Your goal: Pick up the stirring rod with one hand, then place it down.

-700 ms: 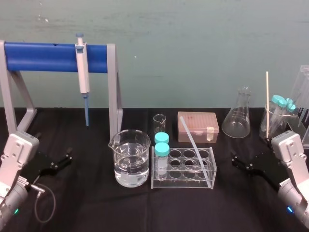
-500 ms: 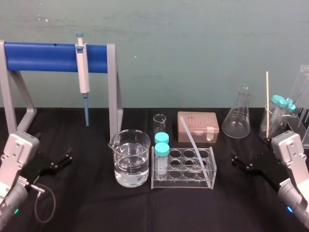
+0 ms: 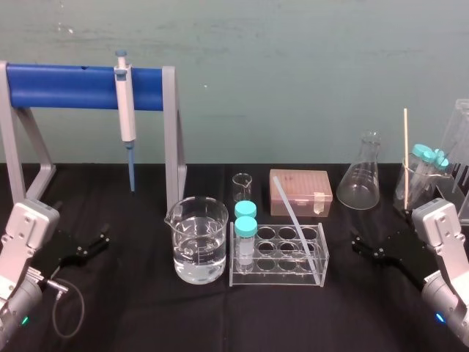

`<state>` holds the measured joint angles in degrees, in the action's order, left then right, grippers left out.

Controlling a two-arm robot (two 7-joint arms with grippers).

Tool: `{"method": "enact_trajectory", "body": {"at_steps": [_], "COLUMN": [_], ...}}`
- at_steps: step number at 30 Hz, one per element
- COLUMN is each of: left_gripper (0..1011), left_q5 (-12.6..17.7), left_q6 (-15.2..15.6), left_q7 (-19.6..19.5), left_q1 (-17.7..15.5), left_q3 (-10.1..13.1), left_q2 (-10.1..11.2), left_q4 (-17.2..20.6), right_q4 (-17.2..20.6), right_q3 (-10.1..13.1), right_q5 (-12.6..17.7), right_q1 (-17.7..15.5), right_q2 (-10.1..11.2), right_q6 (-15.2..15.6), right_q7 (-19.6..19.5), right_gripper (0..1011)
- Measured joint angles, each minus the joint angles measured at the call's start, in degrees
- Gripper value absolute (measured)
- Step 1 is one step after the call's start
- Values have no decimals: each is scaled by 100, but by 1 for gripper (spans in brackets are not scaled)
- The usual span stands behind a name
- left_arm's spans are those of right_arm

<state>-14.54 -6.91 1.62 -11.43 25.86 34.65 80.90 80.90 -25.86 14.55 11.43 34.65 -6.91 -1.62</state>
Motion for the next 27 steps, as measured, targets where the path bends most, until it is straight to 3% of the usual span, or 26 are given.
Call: {"method": "enact_trajectory", "body": {"at_steps": [27], "left_gripper": [1000], "left_q5": [0], "left_q6": [0], "left_q7": [0], "left_q1": [0], "left_q3": [0], "left_q2": [0], "left_q4": [0], "right_q4": [0], "right_q3": [0], "right_q5": [0], "right_q1": [0], "right_q2": [0], "right_q6": [0], "right_q7": [0], "right_gripper": [1000]}}
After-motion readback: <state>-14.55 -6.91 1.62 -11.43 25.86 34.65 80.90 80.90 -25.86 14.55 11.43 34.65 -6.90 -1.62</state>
